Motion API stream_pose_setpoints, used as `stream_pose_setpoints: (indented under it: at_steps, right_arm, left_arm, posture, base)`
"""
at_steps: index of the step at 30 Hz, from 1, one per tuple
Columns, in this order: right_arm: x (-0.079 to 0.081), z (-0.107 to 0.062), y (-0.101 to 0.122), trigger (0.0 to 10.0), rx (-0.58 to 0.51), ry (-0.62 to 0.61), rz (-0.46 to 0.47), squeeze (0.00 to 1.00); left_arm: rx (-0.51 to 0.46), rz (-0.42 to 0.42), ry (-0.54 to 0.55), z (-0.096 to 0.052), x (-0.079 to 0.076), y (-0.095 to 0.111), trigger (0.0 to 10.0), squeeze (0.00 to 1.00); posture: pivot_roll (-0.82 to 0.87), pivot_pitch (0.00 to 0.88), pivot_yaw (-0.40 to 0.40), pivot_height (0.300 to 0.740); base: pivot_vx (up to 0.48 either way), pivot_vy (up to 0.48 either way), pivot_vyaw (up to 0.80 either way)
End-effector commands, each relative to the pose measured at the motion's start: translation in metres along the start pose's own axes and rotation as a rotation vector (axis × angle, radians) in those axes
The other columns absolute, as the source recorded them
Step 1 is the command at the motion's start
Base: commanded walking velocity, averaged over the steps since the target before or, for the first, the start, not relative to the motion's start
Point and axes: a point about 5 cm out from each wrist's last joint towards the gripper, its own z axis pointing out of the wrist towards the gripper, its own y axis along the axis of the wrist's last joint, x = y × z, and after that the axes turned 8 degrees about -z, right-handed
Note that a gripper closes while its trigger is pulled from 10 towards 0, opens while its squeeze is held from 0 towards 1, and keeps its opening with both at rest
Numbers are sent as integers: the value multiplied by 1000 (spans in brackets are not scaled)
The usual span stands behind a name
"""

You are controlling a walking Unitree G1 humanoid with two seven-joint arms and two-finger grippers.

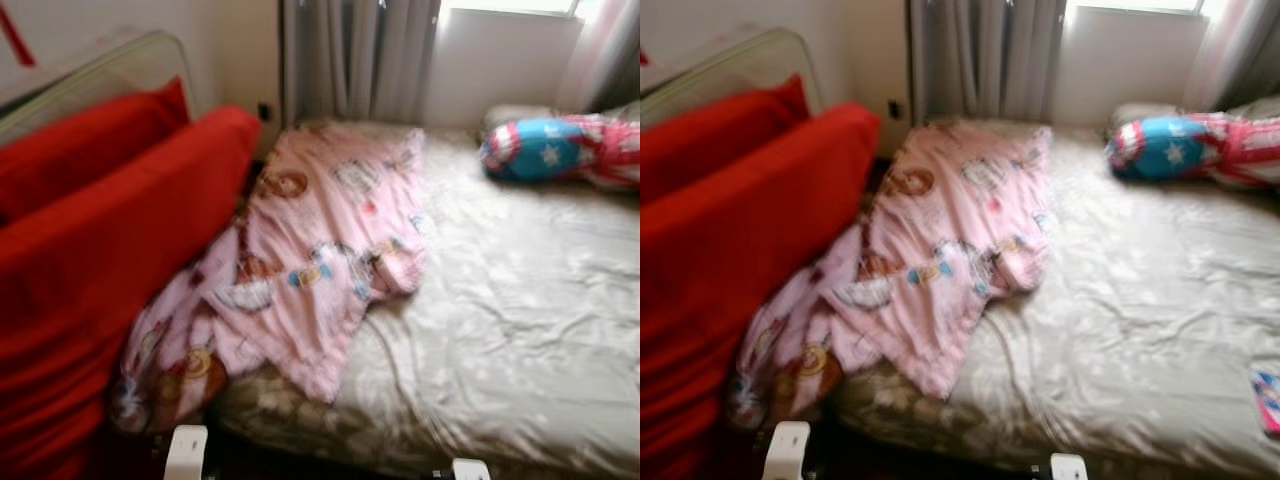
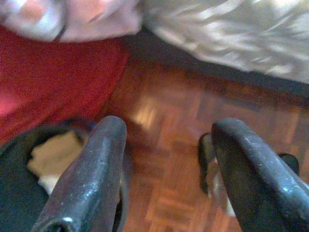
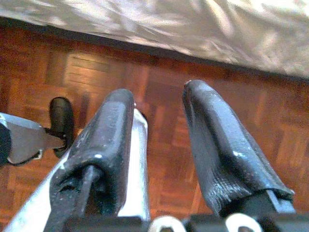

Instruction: Clean up the room

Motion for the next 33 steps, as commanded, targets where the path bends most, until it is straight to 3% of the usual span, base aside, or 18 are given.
stream_pose_setpoints:
  at_steps: [1, 19, 33]
  right_arm:
    - [-4, -1, -1, 10000, 2, -12, 1, 0]
    - [-2, -1, -4, 10000, 13, -7, 0, 0]
    - [-4, -1, -5, 10000, 16, -42, 14, 0]
  left_arm:
    - [19, -3, -5, -1, -2, -7, 10000, 0]
    - [4, -1, -18, -1, -4, -4, 10000, 0]
    - [-8, -38, -50, 0, -9, 0, 10000, 0]
  posture:
    - [-31, 8, 5, 736]
    - [-39, 0, 15, 736]
    - [-40, 0, 17, 736]
  base:
    - [0, 0, 800]
    - [0, 0, 800]
    - [0, 0, 0]
